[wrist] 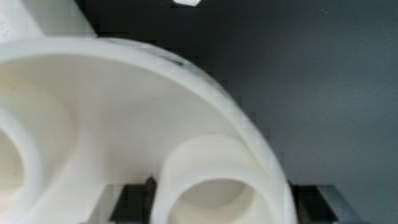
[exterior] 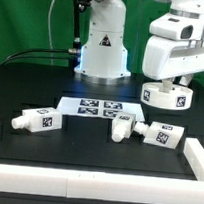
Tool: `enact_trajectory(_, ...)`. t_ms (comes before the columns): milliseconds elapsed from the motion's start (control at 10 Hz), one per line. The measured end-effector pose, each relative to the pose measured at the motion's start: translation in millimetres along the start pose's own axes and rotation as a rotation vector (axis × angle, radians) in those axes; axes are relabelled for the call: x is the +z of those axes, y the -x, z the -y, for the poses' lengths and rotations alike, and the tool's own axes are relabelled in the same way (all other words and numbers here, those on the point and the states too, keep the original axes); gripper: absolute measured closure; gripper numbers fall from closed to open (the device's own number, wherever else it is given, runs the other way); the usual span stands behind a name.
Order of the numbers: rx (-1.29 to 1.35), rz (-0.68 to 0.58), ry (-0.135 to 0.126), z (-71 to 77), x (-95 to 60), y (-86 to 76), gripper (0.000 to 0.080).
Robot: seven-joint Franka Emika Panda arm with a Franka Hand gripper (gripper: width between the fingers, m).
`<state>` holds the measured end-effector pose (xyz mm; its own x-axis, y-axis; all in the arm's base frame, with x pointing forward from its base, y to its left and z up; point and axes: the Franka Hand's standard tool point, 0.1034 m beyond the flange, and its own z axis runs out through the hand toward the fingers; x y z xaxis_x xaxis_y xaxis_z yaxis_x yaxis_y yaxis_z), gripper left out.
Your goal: Assemble stool
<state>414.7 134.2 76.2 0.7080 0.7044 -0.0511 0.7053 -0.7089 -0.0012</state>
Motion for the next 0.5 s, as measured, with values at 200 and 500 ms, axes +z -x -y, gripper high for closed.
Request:
enact_trajectory(200, -0.047, 0.031, -0.010, -53.3, -7.2, -21.8, 0.0475)
enact_trajectory(500, -0.222, 0.074, -0.060, -96.5, 3.4, -52.2, 0.0475)
